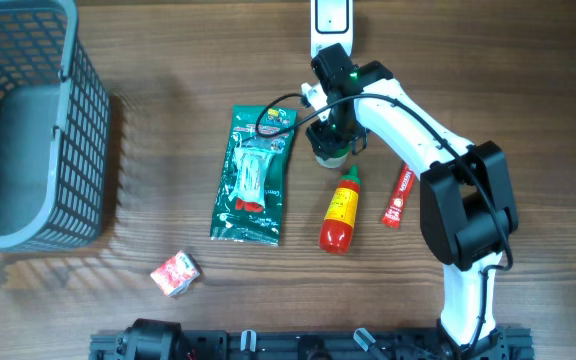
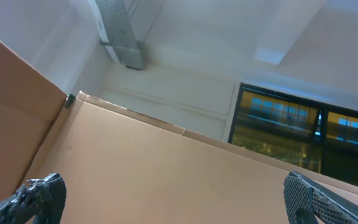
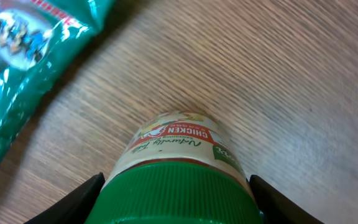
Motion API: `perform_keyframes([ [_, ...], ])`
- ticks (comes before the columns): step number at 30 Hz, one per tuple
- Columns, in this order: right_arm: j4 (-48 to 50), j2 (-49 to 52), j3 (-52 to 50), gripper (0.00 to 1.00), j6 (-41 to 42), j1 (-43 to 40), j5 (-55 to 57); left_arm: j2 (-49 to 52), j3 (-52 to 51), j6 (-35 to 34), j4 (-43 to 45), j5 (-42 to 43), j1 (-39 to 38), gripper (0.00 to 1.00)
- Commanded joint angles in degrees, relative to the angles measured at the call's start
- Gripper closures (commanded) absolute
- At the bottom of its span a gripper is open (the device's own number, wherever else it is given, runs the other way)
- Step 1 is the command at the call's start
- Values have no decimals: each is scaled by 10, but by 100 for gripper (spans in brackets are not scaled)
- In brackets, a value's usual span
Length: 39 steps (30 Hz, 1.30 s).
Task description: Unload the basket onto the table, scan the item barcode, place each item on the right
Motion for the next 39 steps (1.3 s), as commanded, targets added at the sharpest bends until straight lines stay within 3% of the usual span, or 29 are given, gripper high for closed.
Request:
perform_keyframes([
  [1, -21, 8, 0, 36, 123, 0, 14, -2, -1, -5, 0, 9, 5, 0],
  [6, -40, 5, 4, 43, 247, 0, 14, -2, -1, -5, 0, 9, 5, 0],
  [11, -39, -3, 6, 40, 415, 0, -41, -2, -1, -5, 0, 9, 5, 0],
  [12, -30, -4, 6, 34, 471, 0, -61, -2, -1, -5, 0, 9, 5, 0],
  [17, 2, -4, 6, 24, 700, 0, -106, -2, -1, -5, 0, 9, 5, 0],
  [18, 2, -4, 6, 10, 753, 0, -105, -2, -1, -5, 0, 9, 5, 0],
  [20, -2, -4, 6, 0, 846, 0, -110, -2, -1, -5, 2, 9, 5, 0],
  [21, -2, -4, 6, 0, 872, 0, -121, -2, -1, -5, 3, 9, 5, 0],
  [26, -5, -15, 6, 0, 867, 0, -132, -2, -1, -5, 4, 9, 5, 0],
  [32, -18, -85, 6, 0, 737, 0, -90, -2, -1, -5, 4, 9, 5, 0],
  [39, -47, -146, 6, 0, 678, 22, 67, -2, -1, -5, 4, 9, 5, 0],
])
